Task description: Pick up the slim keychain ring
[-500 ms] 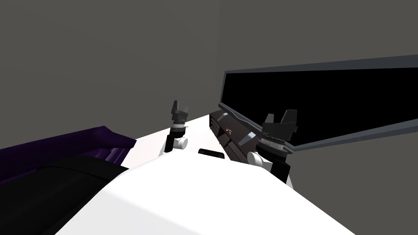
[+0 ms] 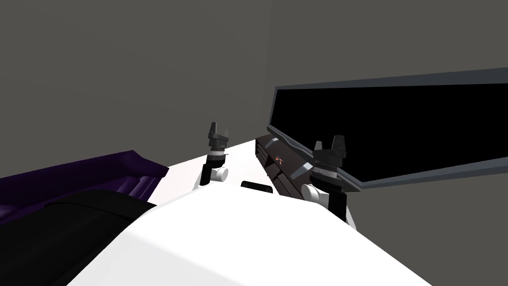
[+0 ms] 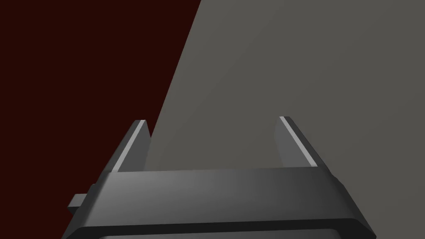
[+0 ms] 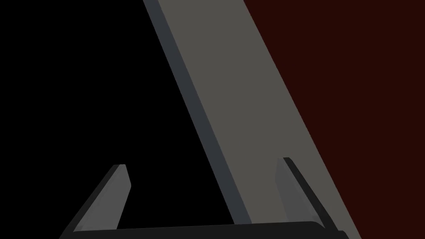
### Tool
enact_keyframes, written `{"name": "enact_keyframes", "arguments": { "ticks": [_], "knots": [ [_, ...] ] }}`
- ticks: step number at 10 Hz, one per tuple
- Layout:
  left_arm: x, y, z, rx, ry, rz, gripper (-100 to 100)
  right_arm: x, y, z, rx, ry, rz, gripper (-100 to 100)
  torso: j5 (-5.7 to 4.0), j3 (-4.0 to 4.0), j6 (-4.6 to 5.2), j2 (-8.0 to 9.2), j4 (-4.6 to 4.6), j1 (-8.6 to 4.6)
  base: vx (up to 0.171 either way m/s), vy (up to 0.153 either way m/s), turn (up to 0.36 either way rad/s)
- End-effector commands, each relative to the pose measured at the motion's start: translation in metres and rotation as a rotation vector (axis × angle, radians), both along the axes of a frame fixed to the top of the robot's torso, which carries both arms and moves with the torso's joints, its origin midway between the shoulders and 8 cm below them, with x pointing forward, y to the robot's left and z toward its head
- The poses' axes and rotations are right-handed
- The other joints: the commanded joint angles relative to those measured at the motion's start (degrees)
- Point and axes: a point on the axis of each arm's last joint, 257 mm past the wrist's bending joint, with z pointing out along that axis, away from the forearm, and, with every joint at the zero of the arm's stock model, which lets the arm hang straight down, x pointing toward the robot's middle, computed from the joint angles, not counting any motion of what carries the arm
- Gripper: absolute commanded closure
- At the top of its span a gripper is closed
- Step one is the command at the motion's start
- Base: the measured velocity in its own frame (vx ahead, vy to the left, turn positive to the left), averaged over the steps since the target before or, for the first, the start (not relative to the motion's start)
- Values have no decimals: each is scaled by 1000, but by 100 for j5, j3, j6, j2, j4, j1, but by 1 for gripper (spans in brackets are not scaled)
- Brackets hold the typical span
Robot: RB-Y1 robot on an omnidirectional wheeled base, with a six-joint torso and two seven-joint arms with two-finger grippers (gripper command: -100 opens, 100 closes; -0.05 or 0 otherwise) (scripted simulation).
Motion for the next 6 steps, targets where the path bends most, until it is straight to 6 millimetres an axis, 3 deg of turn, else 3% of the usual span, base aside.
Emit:
{"name": "enact_keyframes", "arguments": {
  "ticks": [1,6],
  "knots": [
    [0,0,0,0,0,0,0,13,-3,-18,39,52,24,-100,0,0,0,0,0,0,13,-22,72],
    [0,0,0,0,0,0,0,48,-21,-77,184,201,77,-100,0,0,2,0,0,2,14,-22,78]
  ]
}}
